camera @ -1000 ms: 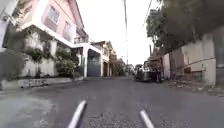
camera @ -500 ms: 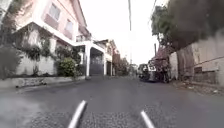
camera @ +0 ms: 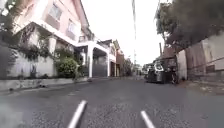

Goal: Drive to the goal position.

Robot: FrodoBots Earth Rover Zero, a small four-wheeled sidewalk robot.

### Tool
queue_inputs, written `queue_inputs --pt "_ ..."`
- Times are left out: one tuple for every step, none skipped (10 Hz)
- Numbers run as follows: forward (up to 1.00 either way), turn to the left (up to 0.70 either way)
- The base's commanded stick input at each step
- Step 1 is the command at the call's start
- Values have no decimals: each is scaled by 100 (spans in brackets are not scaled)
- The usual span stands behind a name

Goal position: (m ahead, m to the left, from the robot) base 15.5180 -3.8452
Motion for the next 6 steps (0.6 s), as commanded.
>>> queue_inputs --pt "100 0" --pt "100 -28" --pt "100 -40" --pt "100 -9" --pt "100 0" --pt "100 0"
